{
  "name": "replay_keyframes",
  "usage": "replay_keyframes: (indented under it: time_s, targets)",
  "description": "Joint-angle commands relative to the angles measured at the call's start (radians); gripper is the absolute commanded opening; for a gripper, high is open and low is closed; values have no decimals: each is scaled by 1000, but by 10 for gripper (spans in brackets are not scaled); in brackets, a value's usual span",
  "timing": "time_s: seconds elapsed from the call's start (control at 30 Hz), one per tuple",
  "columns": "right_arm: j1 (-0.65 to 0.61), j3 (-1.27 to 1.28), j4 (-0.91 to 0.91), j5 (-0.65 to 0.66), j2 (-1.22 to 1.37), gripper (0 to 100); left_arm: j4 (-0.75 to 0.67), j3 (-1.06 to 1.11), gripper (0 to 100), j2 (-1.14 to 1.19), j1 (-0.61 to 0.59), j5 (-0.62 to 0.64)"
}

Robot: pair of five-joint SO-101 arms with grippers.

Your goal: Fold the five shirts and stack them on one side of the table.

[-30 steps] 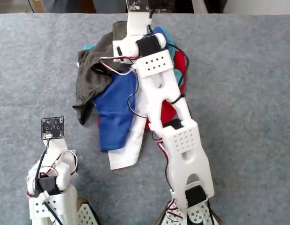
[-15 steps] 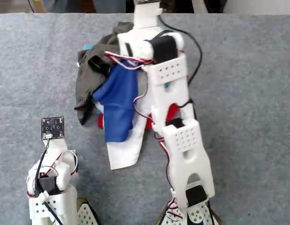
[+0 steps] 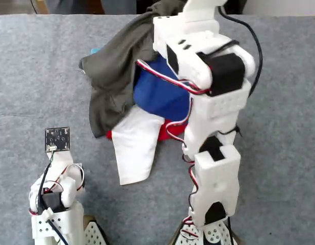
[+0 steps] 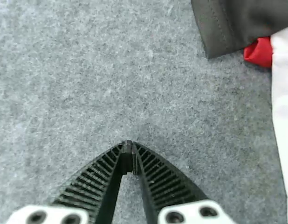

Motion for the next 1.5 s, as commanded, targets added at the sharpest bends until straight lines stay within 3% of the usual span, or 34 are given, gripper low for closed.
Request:
replay_keyframes:
  time_s: [0.0,0.1,0.3,0.4,0.53,0.83,1.03,1.1,1.23,1.33,1.47]
  targets:
    - [-9,-30,3,8,-61,16,-14,15,30,-2,-4,-3]
    - [-8,104,3,14,-70,62,-14,15,30,-2,-4,-3]
    - [-11,495,-2,35,-177,412,-14,15,30,-2,-4,-3]
    - [-11,593,-5,29,-214,485,-14,15,30,-2,-4,-3]
    - [-15,627,-51,15,-216,449,-14,15,30,-2,-4,-3]
    - [-227,848,-137,-11,-2,400,-14,15,30,-2,-4,-3]
    - [-232,829,-298,-28,199,384,-14,15,30,-2,-4,-3]
    - [-227,773,-298,-25,216,311,-14,15,30,-2,-4,-3]
    - [-222,659,-293,40,222,13,-14,15,30,-2,-4,-3]
    - [-213,613,-267,87,216,60,-14,15,30,-2,-4,-3]
    - [-206,472,-204,87,217,17,-14,15,30,-2,-4,-3]
